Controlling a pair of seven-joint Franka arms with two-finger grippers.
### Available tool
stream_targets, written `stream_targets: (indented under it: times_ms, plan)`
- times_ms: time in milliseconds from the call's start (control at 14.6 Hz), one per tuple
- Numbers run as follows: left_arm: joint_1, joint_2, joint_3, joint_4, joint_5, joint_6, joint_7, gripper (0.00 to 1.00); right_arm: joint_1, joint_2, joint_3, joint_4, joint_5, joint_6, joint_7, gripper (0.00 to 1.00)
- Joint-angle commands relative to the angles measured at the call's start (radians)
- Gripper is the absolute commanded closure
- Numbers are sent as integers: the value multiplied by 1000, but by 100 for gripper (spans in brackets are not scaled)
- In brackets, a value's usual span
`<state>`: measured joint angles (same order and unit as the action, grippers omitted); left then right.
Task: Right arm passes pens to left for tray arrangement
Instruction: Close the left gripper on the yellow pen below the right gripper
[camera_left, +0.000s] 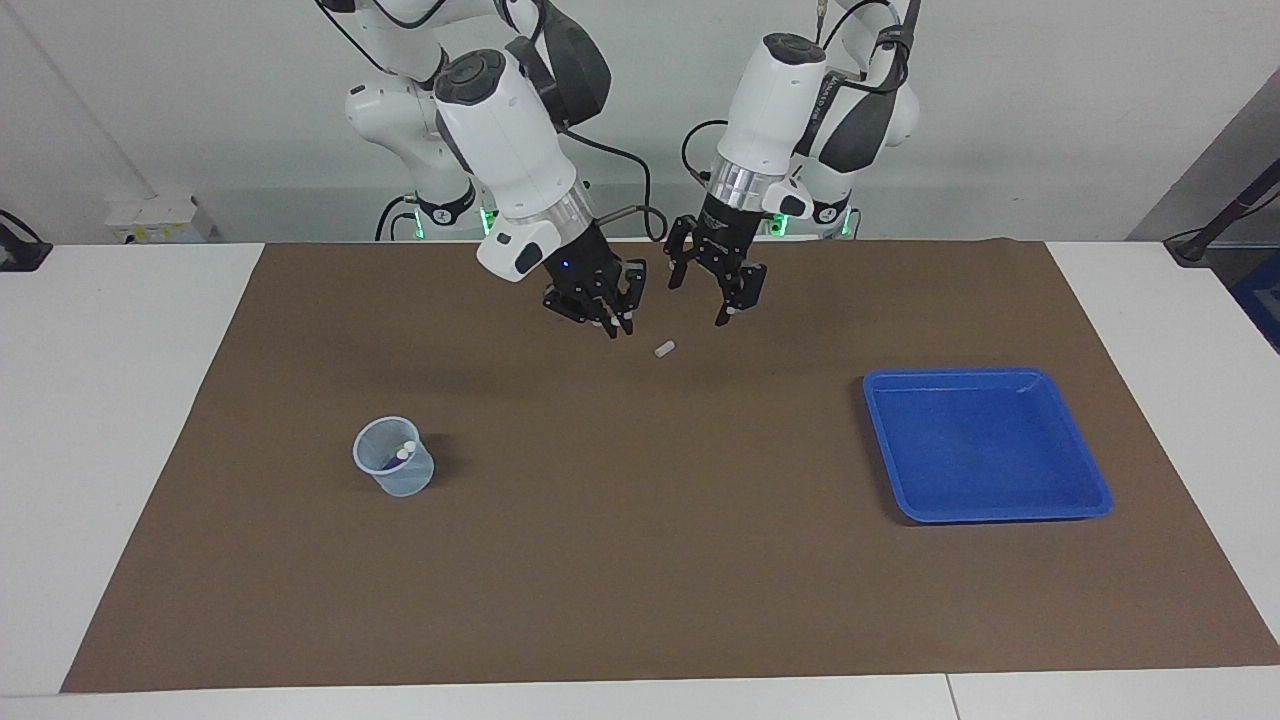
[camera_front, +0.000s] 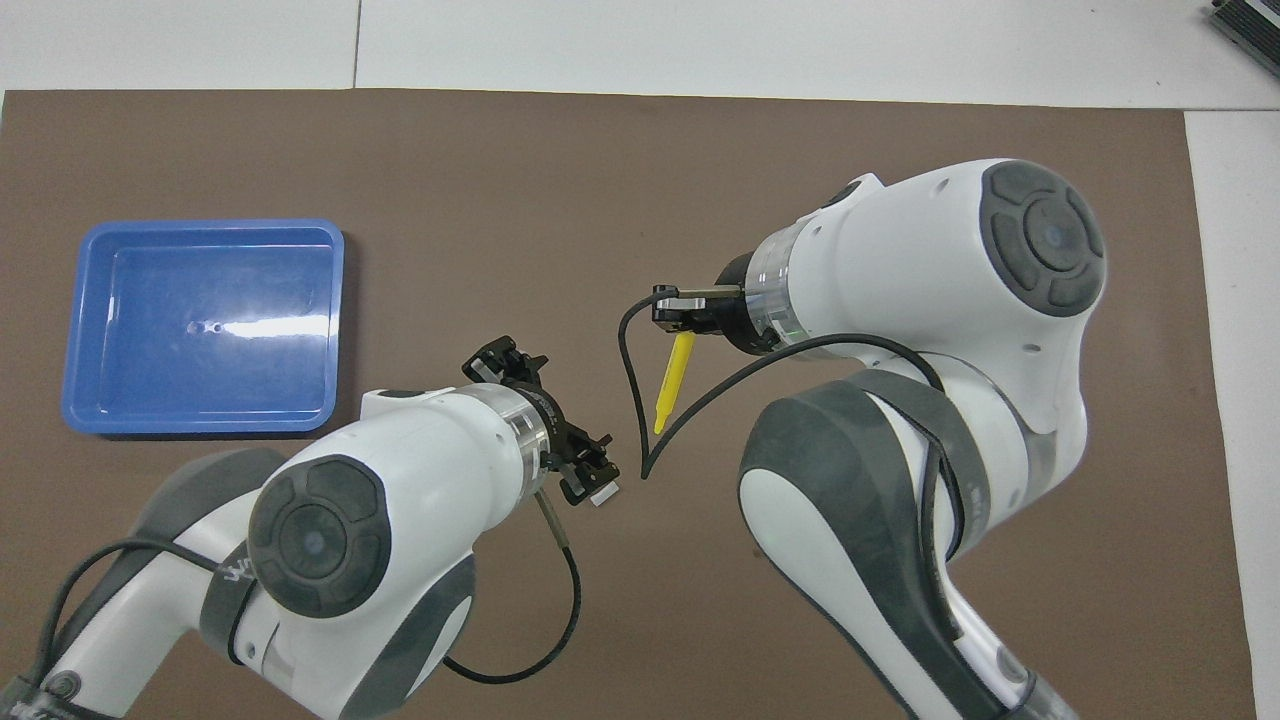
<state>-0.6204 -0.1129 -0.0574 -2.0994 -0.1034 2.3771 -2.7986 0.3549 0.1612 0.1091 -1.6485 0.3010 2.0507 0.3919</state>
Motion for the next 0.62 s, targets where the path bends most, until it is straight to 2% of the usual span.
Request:
stream_targets:
  times_ms: [0,342,547]
  plan:
    - [-62,21,-9,7,44,94,-294,0,3,1,0,-5,18,17,19,100]
    - [-81,78,-9,16,42,206,-420,0,4,-2,0,-13,17,31,18,100]
    - [-87,108,-9,53,39,212,-436,10,4,-3,1,-24,17,39,19,100]
